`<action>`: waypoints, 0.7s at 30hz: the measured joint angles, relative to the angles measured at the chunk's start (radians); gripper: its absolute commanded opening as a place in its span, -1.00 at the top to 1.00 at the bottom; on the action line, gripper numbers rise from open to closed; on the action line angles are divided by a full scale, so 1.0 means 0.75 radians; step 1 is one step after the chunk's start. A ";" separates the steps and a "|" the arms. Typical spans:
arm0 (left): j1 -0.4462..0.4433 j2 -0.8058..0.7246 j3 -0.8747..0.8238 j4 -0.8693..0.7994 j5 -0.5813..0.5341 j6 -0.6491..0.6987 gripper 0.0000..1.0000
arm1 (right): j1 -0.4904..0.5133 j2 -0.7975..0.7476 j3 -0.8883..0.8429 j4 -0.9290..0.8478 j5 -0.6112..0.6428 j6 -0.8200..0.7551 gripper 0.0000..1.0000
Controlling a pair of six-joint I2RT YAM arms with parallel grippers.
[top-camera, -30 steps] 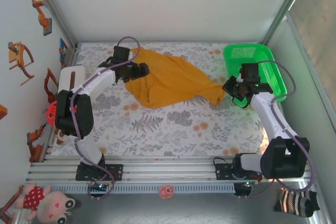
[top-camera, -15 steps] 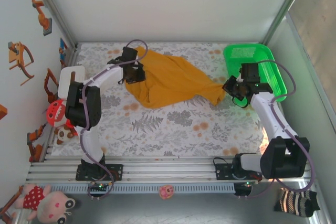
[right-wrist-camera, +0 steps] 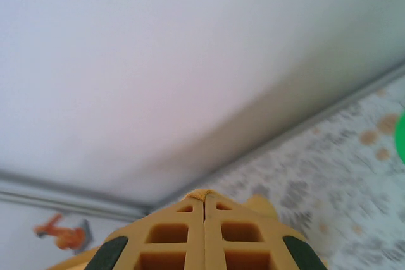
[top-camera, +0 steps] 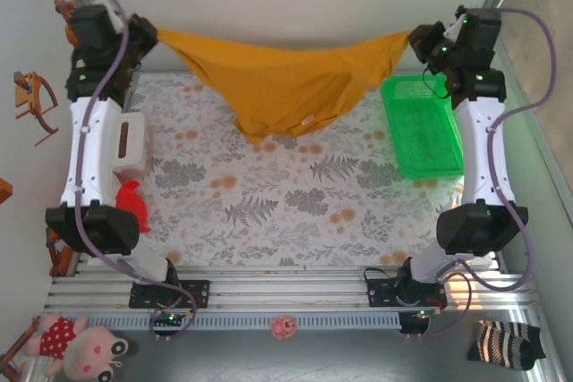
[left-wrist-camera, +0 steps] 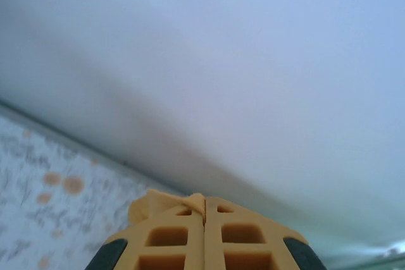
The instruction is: Fold the inside-out t-shirt
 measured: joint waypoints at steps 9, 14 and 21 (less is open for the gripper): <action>0.114 -0.064 -0.006 0.065 0.136 -0.127 1.00 | -0.055 -0.020 -0.027 0.127 -0.083 0.181 1.00; 0.146 -0.052 -0.028 0.058 0.173 -0.178 1.00 | -0.061 -0.025 -0.099 0.171 -0.125 0.245 1.00; 0.153 -0.153 -0.052 0.118 0.217 -0.234 1.00 | -0.062 -0.061 -0.110 0.287 -0.197 0.366 1.00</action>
